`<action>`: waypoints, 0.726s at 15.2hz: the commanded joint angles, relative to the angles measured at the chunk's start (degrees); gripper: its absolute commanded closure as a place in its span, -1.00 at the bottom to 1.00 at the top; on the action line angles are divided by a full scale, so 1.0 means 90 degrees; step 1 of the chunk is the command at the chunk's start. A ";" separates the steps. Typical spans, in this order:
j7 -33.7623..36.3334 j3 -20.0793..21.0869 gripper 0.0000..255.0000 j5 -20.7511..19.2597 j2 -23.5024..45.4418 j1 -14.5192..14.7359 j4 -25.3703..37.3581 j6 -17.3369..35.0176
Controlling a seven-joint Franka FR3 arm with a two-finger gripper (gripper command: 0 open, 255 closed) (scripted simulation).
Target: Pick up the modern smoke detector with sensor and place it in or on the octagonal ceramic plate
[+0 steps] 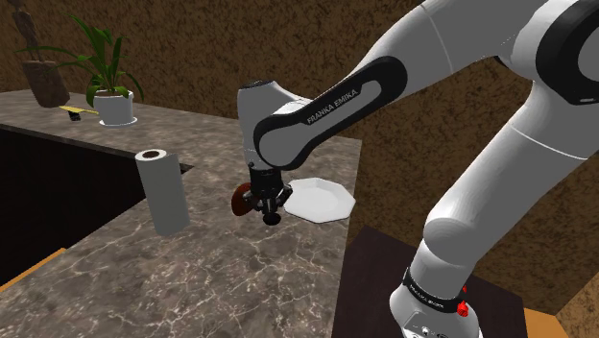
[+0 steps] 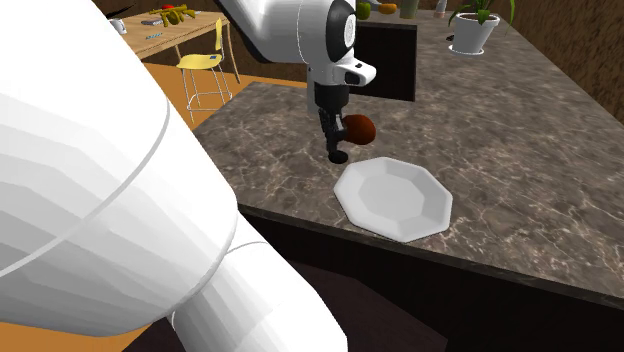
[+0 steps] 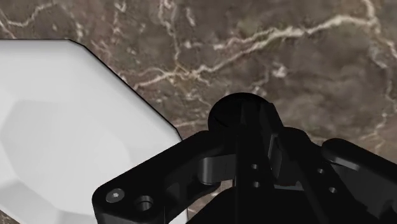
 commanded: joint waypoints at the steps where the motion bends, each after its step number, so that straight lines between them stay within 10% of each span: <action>1: 0.0000 0.0000 1.00 0.0000 0.0000 0.0000 0.0000 0.0000; 5: 0.0000 0.0000 1.00 0.0000 0.0000 0.0000 0.0000 0.0000; 6: 0.0000 0.0000 -1.00 0.0000 0.0000 0.0000 0.0000 0.0000; 11: 0.1341 0.0377 -1.00 -0.0603 -0.0519 -0.0290 -0.0619 0.0941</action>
